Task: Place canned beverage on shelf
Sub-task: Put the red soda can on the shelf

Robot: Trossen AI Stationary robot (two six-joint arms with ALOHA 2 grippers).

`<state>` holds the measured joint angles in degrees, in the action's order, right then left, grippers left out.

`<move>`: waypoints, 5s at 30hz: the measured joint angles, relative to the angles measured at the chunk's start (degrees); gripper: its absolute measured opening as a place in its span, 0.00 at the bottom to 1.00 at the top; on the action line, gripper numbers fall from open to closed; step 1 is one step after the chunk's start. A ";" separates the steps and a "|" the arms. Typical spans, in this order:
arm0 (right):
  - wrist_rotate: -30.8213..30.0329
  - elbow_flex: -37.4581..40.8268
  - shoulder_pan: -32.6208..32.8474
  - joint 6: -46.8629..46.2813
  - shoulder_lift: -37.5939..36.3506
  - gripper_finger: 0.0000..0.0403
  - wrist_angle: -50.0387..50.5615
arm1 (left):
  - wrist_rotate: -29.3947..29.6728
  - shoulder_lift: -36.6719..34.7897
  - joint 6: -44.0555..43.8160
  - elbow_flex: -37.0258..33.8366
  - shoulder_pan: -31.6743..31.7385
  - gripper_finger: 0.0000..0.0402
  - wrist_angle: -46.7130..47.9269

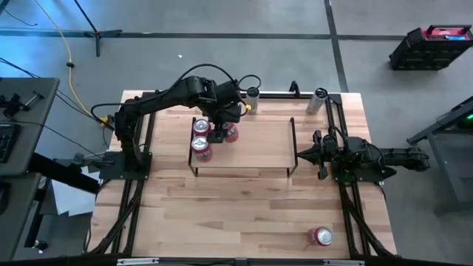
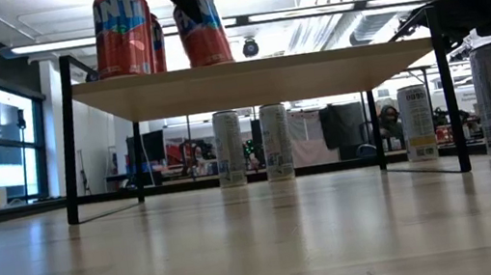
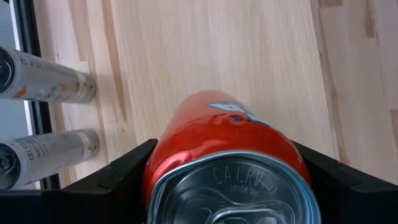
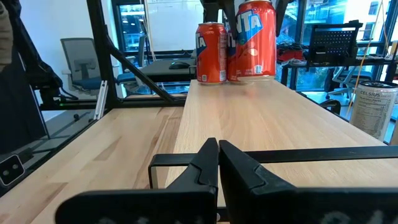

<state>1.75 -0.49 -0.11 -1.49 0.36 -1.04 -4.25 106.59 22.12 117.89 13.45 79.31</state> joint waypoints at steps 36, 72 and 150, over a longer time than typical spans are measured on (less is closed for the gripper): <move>-0.01 0.00 -0.01 0.00 0.00 0.00 0.01 | 0.35 0.00 0.51 0.02 0.00 0.71 2.10; 0.01 0.00 0.00 -0.01 0.00 0.00 0.01 | 0.38 0.00 -1.54 0.05 0.21 0.71 2.99; 0.00 0.01 0.00 0.00 0.02 0.00 0.00 | -0.24 0.00 -6.92 0.04 -1.11 0.71 1.79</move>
<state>1.75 -0.48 -0.11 -1.49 0.38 -1.04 -4.49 106.59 15.20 117.93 12.34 81.10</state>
